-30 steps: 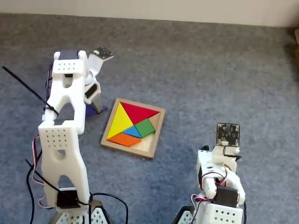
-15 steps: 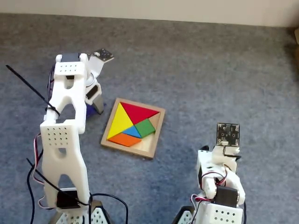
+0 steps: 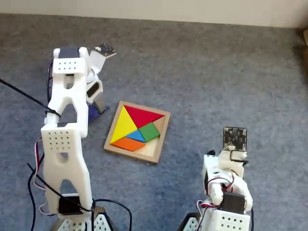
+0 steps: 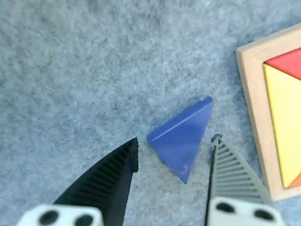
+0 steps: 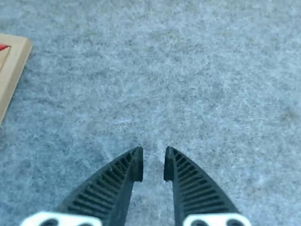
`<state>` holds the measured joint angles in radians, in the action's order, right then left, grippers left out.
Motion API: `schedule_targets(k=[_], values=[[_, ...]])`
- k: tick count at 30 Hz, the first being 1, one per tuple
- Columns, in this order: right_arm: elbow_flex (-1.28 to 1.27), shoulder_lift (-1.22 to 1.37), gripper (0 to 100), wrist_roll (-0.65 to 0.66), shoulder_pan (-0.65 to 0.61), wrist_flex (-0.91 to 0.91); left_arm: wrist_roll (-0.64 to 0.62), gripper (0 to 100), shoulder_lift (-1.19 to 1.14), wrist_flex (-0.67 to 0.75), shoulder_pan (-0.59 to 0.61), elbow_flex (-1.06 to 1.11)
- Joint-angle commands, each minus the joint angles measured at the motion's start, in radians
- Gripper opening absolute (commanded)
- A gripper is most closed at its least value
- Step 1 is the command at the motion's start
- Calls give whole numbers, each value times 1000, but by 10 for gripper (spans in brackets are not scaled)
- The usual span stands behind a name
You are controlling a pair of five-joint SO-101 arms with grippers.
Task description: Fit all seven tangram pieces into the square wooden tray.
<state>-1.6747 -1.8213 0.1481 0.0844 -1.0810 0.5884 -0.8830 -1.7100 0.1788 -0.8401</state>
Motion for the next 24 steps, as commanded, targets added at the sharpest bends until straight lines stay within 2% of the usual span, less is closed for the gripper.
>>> schedule_targets(k=[1,7,14,19,24], values=[[-119,-8,91,2,12,-4,-6,249,67,-14,47,-39],[-119,-8,91,2,12,-4,26,246,-61,57,67,-47],[-119,-8,91,2,12,-4,49,245,-122,28,48,-47],[-119,-8,91,2,12,-4,46,245,-124,-15,-10,-42],[-119,-8,91,2,12,-4,44,200,-127,-29,-53,-41]])
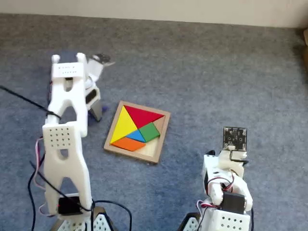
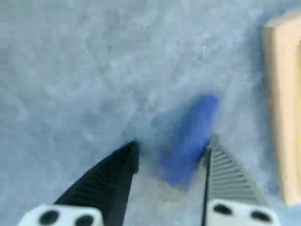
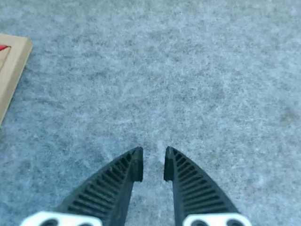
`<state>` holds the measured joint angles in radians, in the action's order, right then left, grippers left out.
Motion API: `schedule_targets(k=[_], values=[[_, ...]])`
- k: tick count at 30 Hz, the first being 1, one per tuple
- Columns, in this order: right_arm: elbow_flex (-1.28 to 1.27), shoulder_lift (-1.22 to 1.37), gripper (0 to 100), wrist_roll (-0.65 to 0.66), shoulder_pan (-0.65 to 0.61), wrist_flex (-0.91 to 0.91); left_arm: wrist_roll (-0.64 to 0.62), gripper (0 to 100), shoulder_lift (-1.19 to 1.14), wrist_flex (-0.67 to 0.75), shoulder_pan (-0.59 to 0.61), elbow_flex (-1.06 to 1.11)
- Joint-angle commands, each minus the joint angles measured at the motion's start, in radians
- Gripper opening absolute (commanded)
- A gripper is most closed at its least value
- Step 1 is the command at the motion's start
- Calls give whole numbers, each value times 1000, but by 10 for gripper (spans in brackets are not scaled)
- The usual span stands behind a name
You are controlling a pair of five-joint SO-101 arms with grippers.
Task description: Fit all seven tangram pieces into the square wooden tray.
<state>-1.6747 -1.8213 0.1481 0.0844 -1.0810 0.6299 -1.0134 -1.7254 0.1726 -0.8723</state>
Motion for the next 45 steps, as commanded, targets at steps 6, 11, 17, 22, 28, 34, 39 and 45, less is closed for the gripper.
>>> schedule_targets(k=[6,11,17,22,28,34,39,45], values=[[-119,-8,91,2,12,-4,-38,196,4,-18,-64,-8],[-119,-8,91,2,12,-4,-55,170,8,-17,-62,-8],[-119,-8,91,2,12,-4,-68,75,12,-21,-65,-13],[-119,-8,91,2,12,-4,-68,43,12,-21,-65,-15],[-119,-8,91,2,12,-4,-71,17,67,-31,-65,-7],[-119,-8,91,2,12,-4,-115,17,222,-32,-107,104],[-119,-8,91,2,12,-4,-118,17,395,-29,-208,297],[-119,-8,91,2,12,-4,-198,17,602,-9,-355,515]])
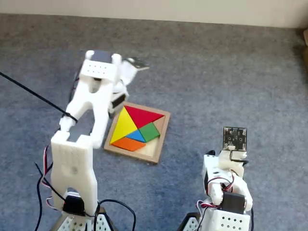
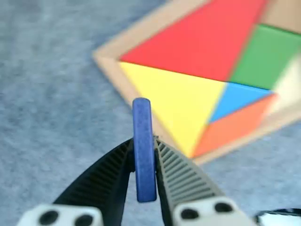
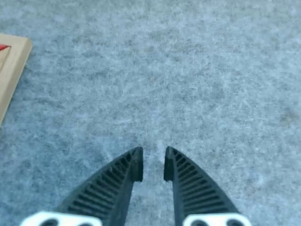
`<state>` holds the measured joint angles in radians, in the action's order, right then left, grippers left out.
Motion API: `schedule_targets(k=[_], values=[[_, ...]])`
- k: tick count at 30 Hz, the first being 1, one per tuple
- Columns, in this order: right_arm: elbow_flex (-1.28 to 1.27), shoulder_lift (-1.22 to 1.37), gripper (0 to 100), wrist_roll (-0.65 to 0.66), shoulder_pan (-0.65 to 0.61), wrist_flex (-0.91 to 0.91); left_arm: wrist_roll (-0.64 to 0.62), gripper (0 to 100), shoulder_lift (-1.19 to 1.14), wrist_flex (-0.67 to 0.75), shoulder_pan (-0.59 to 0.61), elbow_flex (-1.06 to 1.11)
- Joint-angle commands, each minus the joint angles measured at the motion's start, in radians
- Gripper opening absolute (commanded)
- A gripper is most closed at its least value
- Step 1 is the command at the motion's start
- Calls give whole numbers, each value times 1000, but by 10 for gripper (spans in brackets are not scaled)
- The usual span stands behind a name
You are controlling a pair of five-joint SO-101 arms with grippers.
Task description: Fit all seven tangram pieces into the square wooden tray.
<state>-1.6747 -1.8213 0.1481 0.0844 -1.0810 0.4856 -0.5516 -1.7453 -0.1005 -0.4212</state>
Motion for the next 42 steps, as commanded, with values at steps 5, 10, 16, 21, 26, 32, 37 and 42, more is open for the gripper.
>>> schedule_targets(k=[5,10,16,21,26,32,37,42], values=[[-119,-8,91,2,12,-4,-133,17,246,166,-202,249],[-119,-8,91,2,12,-4,-195,17,265,304,-303,386],[-119,-8,91,2,12,-4,-229,17,275,327,-364,441],[-119,-8,91,2,12,-4,-229,30,266,334,-383,446],[-119,-8,91,2,12,-4,-229,118,266,328,-380,446],[-119,-8,91,2,12,-4,-229,143,272,327,-383,446],[-119,-8,91,2,12,-4,-230,149,278,325,-383,444],[-119,-8,91,2,12,-4,-230,147,343,285,-384,446]])
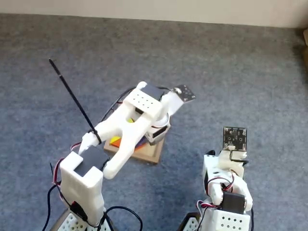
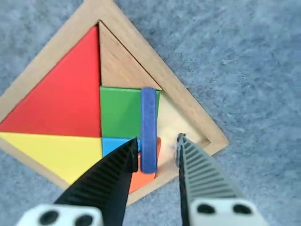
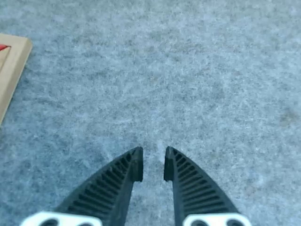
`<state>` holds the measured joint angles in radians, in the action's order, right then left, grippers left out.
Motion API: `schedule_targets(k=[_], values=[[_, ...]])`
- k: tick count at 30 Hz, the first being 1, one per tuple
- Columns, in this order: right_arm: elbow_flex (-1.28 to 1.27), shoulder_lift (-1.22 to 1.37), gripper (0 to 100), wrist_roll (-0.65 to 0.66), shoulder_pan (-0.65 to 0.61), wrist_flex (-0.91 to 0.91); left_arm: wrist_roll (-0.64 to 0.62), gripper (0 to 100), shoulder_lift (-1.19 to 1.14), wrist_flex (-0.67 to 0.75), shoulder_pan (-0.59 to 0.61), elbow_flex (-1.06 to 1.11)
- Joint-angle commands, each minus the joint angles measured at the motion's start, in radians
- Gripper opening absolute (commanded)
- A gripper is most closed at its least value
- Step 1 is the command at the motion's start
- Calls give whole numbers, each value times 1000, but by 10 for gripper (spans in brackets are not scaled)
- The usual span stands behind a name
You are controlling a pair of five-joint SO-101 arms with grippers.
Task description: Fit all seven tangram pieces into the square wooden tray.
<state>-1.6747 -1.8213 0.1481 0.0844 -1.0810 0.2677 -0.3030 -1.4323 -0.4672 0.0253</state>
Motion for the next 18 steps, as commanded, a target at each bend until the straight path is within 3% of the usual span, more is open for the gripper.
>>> schedule_targets(k=[1,12,18], values=[[-119,-8,91,2,12,-4,-12,147,117,-34,-18,-1],[-119,-8,91,2,12,-4,-11,147,274,-11,-73,165],[-119,-8,91,2,12,-4,-11,147,415,-6,-16,165]])
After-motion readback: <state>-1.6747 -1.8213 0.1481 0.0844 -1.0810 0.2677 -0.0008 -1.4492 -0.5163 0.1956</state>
